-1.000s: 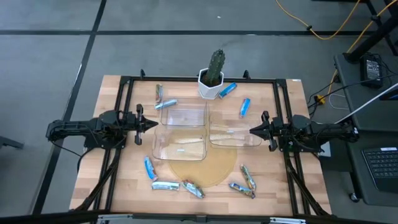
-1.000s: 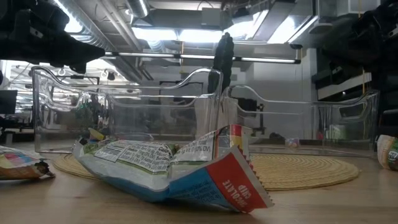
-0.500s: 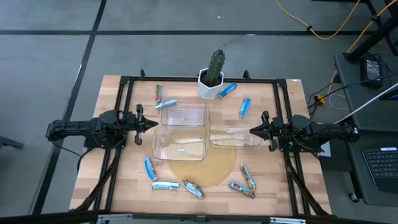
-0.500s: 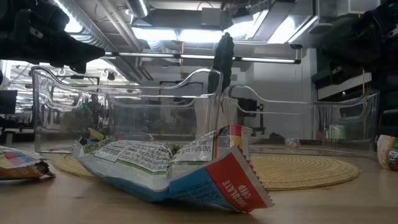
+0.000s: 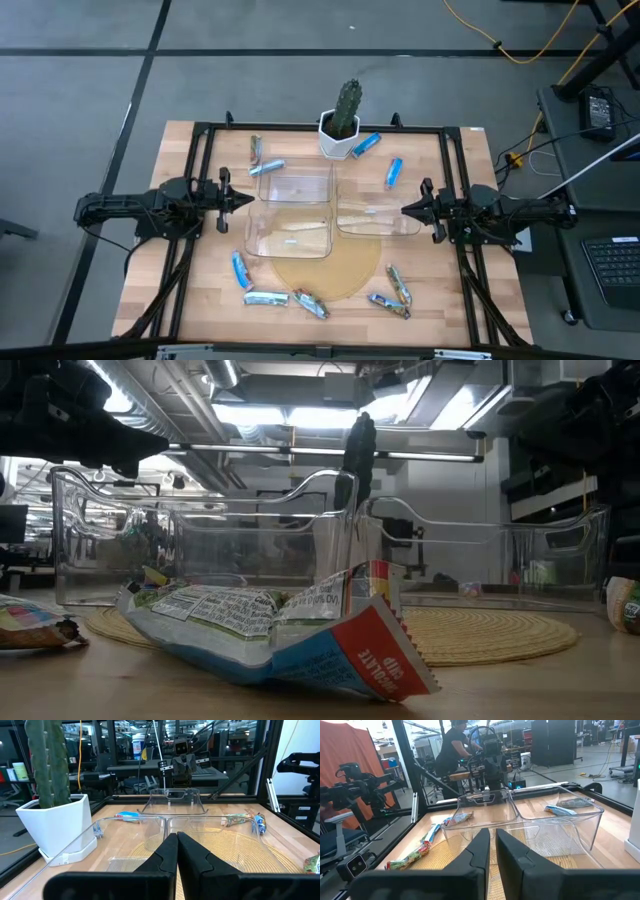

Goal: Pick and place Granola Bars by type
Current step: Put the red granola bar into the right bin

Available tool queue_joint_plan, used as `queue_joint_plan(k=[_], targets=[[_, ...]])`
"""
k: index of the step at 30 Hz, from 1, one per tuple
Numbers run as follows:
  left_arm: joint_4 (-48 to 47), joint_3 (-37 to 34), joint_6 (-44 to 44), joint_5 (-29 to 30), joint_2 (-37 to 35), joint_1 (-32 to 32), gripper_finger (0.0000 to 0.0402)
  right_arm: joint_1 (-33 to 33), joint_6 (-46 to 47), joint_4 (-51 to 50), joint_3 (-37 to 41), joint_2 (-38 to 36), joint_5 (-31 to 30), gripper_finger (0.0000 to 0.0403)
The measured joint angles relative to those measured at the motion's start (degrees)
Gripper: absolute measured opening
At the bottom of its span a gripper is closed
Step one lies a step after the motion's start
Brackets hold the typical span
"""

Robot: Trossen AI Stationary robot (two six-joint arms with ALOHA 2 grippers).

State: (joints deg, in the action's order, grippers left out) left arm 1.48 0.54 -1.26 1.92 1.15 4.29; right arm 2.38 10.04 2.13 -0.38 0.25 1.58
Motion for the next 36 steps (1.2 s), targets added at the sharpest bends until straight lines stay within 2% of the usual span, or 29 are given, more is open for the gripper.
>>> queue_joint_plan(k=[14,20,24,29,36], targets=[[0.0,0.0,0.0,0.0,0.0,0.0,0.0002,0.0,7.8,-0.3,0.0,0.0,0.0,0.0035],[0.0,0.0,0.0,0.9,0.0,0.0,0.0002,0.0,7.9,-0.2,0.0,0.0,-0.4,0.0035],[0.0,0.0,0.1,1.0,0.0,0.0,0.0002,0.0,12.3,1.3,0.0,0.0,-2.1,0.0035],[0.4,0.0,0.6,1.0,0.0,0.0,0.0002,0.0,12.2,7.2,-0.6,0.0,-6.1,0.0035],[0.2,0.0,7.1,1.2,0.0,0.0,0.0002,-0.1,9.5,0.9,-12.0,2.1,-14.2,0.0035]])
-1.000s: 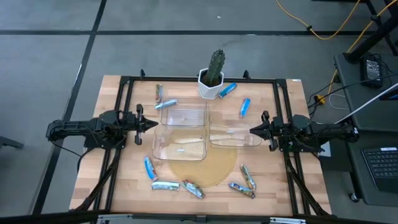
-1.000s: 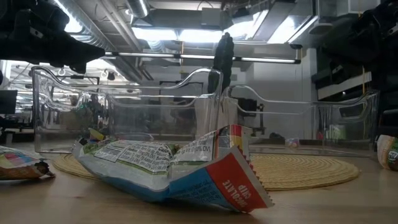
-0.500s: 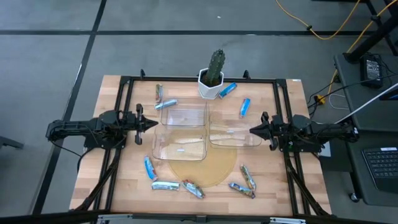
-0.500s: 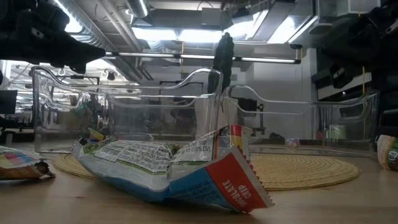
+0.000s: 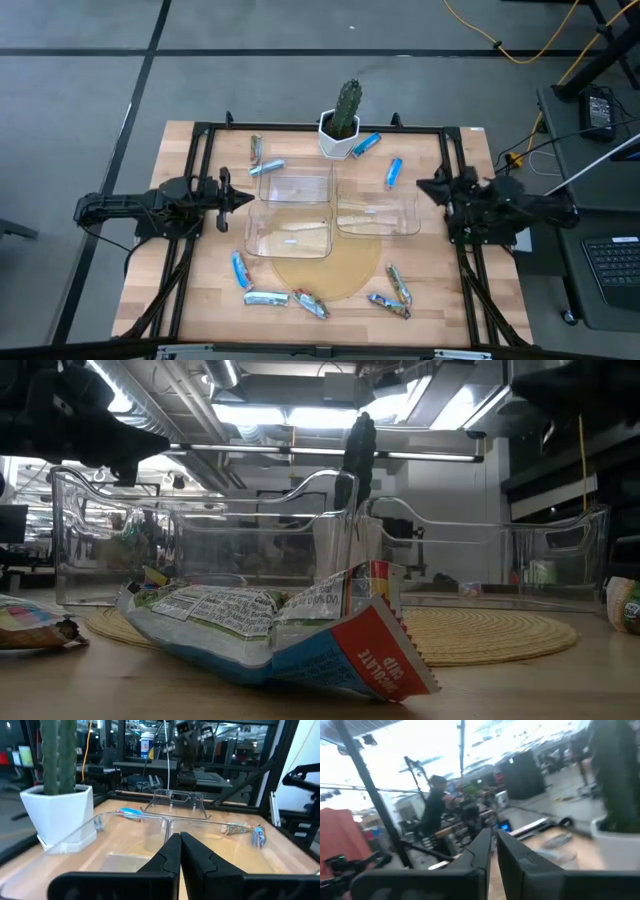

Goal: Pick and place Granola Bars by type
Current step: Put the red granola bar into the right bin

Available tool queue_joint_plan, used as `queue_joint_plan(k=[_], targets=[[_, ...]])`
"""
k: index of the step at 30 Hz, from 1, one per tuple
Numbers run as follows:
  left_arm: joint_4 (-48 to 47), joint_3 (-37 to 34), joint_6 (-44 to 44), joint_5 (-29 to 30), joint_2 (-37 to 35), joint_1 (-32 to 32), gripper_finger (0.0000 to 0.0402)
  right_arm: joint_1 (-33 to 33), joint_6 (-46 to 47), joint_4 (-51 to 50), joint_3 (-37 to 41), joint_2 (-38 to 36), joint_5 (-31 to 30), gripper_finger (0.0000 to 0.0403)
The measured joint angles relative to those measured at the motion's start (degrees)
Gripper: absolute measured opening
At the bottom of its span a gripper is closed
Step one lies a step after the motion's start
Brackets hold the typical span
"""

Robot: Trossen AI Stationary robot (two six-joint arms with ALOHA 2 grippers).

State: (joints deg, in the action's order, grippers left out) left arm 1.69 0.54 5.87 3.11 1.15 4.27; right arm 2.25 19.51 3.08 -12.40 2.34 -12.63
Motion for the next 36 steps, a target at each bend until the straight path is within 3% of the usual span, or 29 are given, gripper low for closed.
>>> queue_joint_plan(k=[7,14,23,27,31,36], targets=[[-0.2,0.0,0.9,1.0,0.1,0.0,0.0002,-2.4,-2.6,-21.8,-19.7,10.4,-7.0,0.0035],[0.0,0.0,0.9,3.8,0.1,0.0,0.0002,-6.5,-2.6,-37.4,-36.9,23.3,-7.4,0.0035],[0.1,0.0,1.1,3.9,0.1,0.0,0.0002,-14.6,-10.0,-49.2,-55.5,39.3,-8.3,0.0035],[0.2,0.0,1.1,3.9,0.1,0.0,0.0002,-20.3,-12.1,-54.9,-60.3,44.9,-8.3,0.0037],[0.2,0.0,1.1,3.9,0.1,0.0,0.0002,-26.8,-12.1,-57.4,-61.3,49.7,-3.8,0.007],[0.2,0.0,1.1,3.9,0.1,0.0,0.0002,-35.1,-9.1,-59.7,-61.4,56.5,2.9,0.0153]])
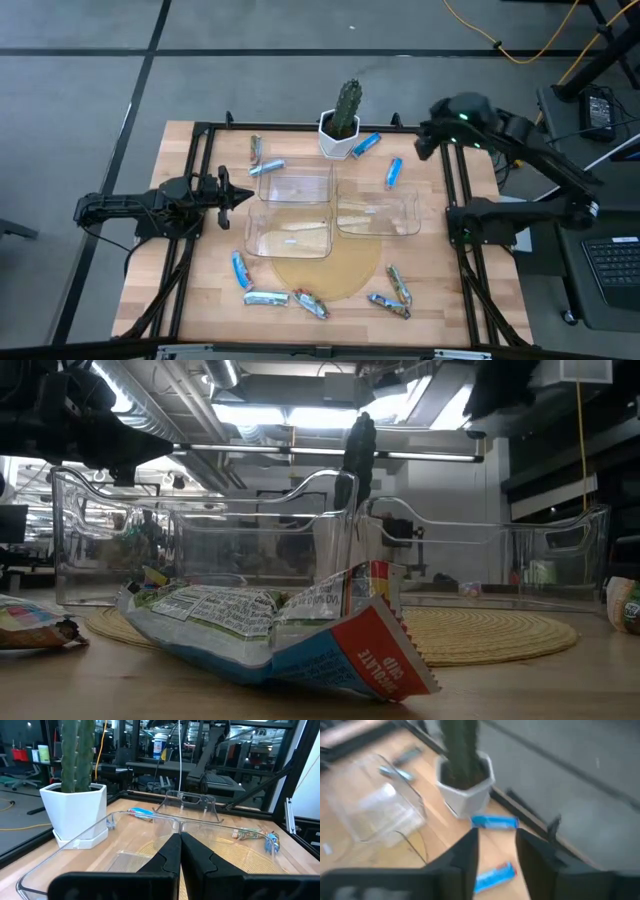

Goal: Pick and place Granola Bars by type
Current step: Put the red granola bar into the right bin

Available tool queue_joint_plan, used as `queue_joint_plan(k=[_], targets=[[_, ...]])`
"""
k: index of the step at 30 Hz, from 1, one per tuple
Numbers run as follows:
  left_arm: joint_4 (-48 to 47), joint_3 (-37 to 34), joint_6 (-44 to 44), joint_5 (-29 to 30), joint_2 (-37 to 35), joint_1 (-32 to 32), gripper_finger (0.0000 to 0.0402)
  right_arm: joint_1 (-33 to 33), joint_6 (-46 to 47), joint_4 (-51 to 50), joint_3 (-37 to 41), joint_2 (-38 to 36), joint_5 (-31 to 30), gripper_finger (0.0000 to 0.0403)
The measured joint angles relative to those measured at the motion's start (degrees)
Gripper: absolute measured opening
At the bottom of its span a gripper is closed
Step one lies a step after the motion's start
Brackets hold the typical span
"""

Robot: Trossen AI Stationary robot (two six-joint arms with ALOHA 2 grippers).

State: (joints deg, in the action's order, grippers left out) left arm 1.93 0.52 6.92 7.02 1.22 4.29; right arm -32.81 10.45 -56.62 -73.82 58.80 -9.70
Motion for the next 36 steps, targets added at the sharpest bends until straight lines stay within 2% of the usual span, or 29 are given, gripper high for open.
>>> queue_joint_plan(k=[5,10,17,22,28,36], targets=[[0.0,0.0,0.0,0.0,0.0,0.0,0.0002,-7.3,1.2,-1.5,0.0,7.6,3.4,0.0218],[0.0,0.0,0.0,0.0,0.0,0.0,0.0002,-11.5,1.2,-2.0,0.0,14.2,4.9,0.0247],[0.0,0.0,0.2,0.0,0.0,0.0,0.0002,-12.9,-1.5,-2.2,1.0,22.7,4.9,0.0245],[0.0,0.0,1.4,0.0,0.0,0.0,0.0002,-13.0,-0.3,2.0,7.7,26.0,5.3,0.0244],[0.0,0.0,1.4,0.0,0.0,0.0,0.0002,-12.9,4.3,11.7,16.9,26.4,9.2,0.0243],[0.0,0.0,1.4,1.7,0.0,0.0,0.0002,-12.9,7.4,14.7,20.8,26.3,8.9,0.0243]])
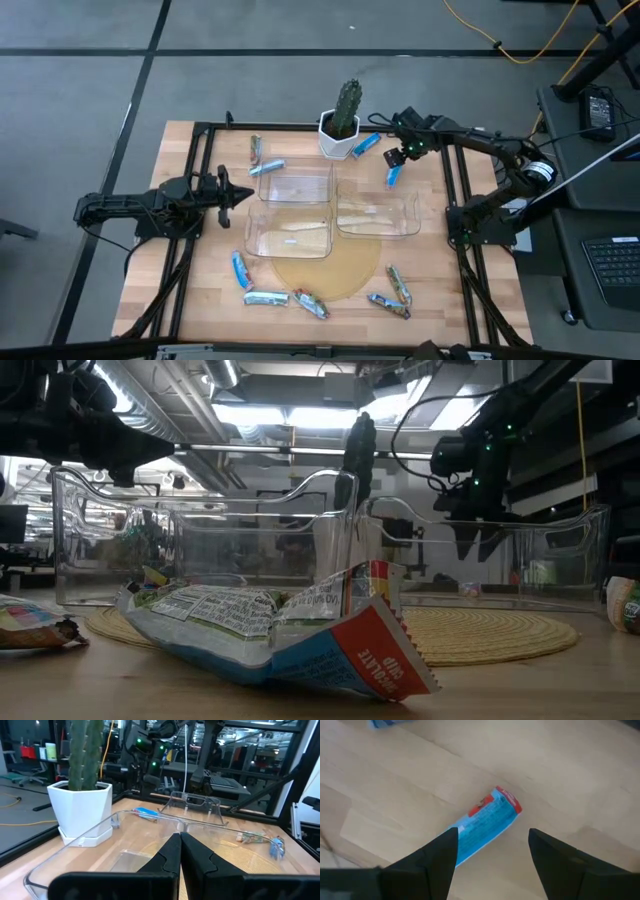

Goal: Pick and place Granola Bars by type
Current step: Put the red granola bar into the right bin

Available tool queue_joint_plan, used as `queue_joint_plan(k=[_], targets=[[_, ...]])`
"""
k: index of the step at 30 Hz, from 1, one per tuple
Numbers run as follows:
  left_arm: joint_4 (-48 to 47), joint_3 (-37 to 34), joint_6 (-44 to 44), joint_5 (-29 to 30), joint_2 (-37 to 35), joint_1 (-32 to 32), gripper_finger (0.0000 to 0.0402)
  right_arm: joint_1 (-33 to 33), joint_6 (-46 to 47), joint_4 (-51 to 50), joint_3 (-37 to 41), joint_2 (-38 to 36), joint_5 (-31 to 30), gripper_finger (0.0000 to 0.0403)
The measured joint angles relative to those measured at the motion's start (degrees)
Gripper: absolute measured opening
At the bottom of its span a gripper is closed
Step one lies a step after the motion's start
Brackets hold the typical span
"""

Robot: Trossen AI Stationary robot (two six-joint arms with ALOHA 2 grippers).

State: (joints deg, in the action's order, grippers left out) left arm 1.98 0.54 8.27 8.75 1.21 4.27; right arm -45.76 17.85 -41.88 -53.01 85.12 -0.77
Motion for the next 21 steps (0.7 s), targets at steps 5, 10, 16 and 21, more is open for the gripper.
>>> queue_joint_plan(k=[5,10,16,21], targets=[[0.1,0.0,0.1,0.4,0.0,0.0,0.0002,0.0,0.4,3.0,2.0,0.0,0.4,0.0258],[0.3,0.0,0.1,0.4,0.0,0.0,0.0002,0.0,3.8,6.1,3.5,0.0,0.5,0.0293],[0.4,0.0,0.0,0.8,0.0,0.0,0.0002,-0.2,7.0,10.4,5.4,3.2,1.3,0.0311],[0.4,0.0,0.0,1.9,0.0,0.0,0.0002,-0.1,7.4,13.3,5.2,6.3,1.5,0.0312]])
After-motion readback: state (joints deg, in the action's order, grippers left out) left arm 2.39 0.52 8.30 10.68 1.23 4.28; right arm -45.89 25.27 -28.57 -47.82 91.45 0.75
